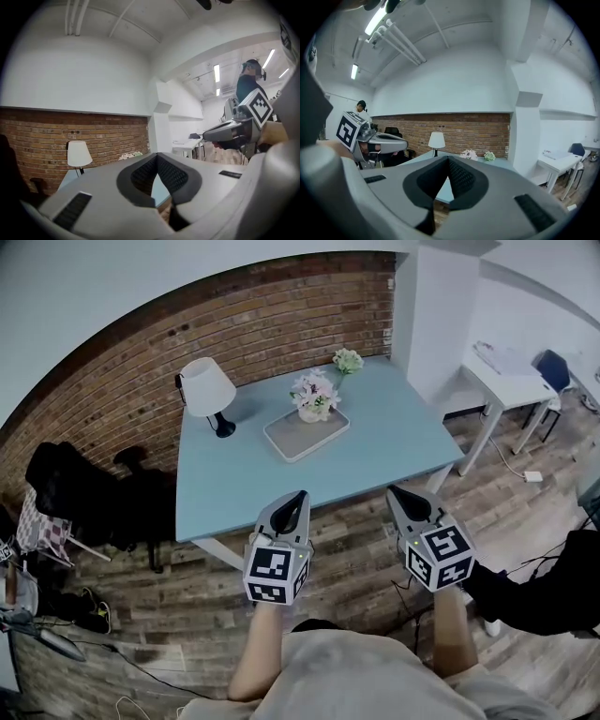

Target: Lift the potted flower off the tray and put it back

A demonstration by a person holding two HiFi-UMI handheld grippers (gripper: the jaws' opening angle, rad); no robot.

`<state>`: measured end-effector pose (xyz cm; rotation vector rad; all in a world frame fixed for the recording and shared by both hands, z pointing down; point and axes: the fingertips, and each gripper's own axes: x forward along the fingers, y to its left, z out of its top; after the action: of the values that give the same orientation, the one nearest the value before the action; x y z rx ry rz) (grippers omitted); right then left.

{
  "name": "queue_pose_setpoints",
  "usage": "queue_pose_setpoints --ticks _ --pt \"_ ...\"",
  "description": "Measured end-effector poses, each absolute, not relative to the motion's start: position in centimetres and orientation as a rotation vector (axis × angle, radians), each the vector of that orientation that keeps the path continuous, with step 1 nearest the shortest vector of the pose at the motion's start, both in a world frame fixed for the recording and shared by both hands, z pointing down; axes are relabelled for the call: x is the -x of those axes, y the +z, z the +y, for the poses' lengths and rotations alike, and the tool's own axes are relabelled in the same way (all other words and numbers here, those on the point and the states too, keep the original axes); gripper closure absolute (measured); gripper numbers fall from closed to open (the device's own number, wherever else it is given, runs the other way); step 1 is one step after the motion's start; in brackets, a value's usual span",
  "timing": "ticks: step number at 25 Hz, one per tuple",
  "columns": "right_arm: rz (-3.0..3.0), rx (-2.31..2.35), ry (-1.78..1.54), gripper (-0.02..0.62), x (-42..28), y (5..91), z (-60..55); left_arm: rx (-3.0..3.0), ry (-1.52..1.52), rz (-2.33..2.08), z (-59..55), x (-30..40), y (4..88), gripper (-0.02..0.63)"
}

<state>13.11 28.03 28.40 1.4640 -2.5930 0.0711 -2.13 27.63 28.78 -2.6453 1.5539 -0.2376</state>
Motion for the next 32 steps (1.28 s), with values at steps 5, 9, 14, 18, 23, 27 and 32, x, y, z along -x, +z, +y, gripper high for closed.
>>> queue_pose_setpoints --ticks 5,9,14,18,23,27,32 --pt "-2.612 -1.469 0.092 0.575 -13.5 28.4 25.4 2.634 -0.253 1.564 25.3 1.9 29.0 0.597" --pt "-2.629 -1.451 0.094 0.575 -13.1 28.9 22.8 2.625 -0.266 1.583 22.5 2.5 29.7 0.597" --pt "-2.623 -1.442 0.084 0.574 -12.5 29.8 17.8 2.61 -0.29 1.597 17.5 3.3 30.6 0.597" --pt "-2.625 -1.424 0.066 0.574 -11.3 29.6 13.2 2.61 -0.298 1.595 13.2 4.0 30.7 0.597" --pt "-2.611 -1.404 0.063 0.574 -9.9 29.4 7.9 2.627 -0.313 1.596 7.9 5.0 30.9 0.597" --pt "-2.593 -1.396 0.066 0.574 -9.5 29.5 4.5 2.639 -0.322 1.604 4.3 5.5 31.0 0.597" --pt "-2.571 -1.395 0.097 0.574 -9.4 30.2 1.2 2.664 -0.335 1.595 1.0 5.6 31.5 0.597"
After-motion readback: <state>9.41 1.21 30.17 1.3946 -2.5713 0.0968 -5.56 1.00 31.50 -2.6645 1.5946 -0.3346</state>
